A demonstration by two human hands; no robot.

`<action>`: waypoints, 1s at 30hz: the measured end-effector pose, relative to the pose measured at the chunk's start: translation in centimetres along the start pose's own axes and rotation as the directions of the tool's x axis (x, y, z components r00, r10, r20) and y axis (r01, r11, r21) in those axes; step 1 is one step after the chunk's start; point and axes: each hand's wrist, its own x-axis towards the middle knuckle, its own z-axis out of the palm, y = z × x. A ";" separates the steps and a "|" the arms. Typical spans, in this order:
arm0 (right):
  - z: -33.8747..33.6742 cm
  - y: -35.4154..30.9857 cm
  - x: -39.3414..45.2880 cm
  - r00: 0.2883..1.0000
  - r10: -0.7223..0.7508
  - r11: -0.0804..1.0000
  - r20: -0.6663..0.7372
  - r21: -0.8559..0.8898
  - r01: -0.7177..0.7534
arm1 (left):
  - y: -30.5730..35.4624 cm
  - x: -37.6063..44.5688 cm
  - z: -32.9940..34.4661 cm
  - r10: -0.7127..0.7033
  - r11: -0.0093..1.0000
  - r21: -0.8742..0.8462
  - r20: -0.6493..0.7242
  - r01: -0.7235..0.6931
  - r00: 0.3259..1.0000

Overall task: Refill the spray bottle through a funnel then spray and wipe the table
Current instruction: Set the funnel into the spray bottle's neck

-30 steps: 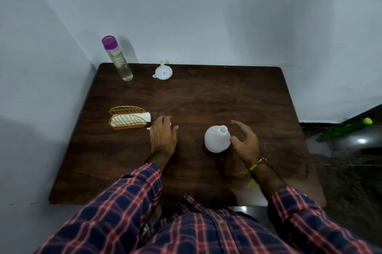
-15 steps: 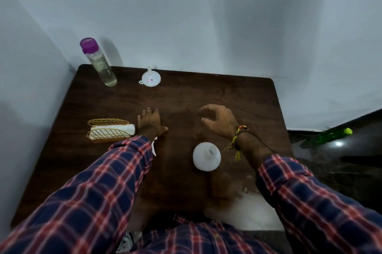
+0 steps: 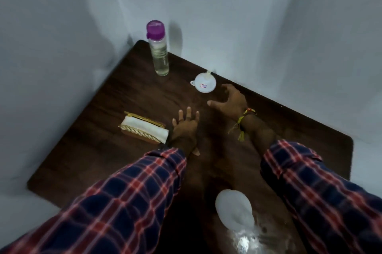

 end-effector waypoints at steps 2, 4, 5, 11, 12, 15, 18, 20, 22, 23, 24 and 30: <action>1.9 -0.5 2.7 0.998 -0.011 0.993 -0.059 0.115 0.018 | 0.0 0.0 -0.2 0.006 1.000 -0.004 0.018 -0.006 1.000; 3.6 -1.0 5.2 0.993 -0.010 0.978 -0.117 0.207 0.034 | -0.1 0.0 -0.3 -0.004 1.000 -0.016 0.011 0.004 1.000; 4.3 -1.1 6.1 0.990 0.000 0.970 -0.144 0.241 0.035 | -0.1 0.1 -0.2 -0.006 1.000 -0.016 0.008 0.006 1.000; 6.8 -0.5 9.0 0.965 0.062 0.938 -0.254 0.344 0.030 | -0.2 0.6 0.2 -0.007 1.000 -0.007 0.049 0.007 0.999; 6.7 -0.4 9.0 0.963 0.064 0.939 -0.263 0.344 0.032 | -0.2 0.6 0.1 -0.008 1.000 -0.005 0.050 0.008 0.999; 6.0 -0.3 8.4 0.956 0.057 0.937 -0.288 0.346 0.048 | -0.2 0.4 0.0 -0.008 1.000 -0.006 0.035 0.008 0.999; 4.4 -0.2 6.8 0.958 0.040 0.933 -0.285 0.353 0.066 | -0.3 0.2 -0.2 -0.009 1.000 -0.010 0.039 0.010 0.999; 2.8 -0.2 4.5 0.965 0.050 0.921 -0.257 0.386 0.055 | -0.2 0.0 -0.4 -0.012 1.000 -0.011 0.036 0.013 0.999; 0.8 -0.5 1.5 0.971 0.057 0.900 -0.231 0.433 0.051 | 0.0 -0.2 -0.4 -0.017 1.000 -0.012 0.011 0.017 1.000; -0.2 -0.4 -0.2 0.970 0.058 0.886 -0.236 0.460 0.059 | 0.1 -0.4 -0.4 -0.016 1.000 -0.015 -0.005 0.016 1.000; -1.2 -0.6 -2.2 0.969 0.072 0.870 -0.237 0.490 0.056 | 0.1 -0.6 -0.3 -0.014 1.000 -0.016 -0.017 0.014 1.000; -4.4 0.2 -13.6 0.941 0.272 0.690 -0.203 0.723 -0.043 | 0.9 -2.8 -0.3 -0.012 0.997 0.073 -0.067 0.017 0.998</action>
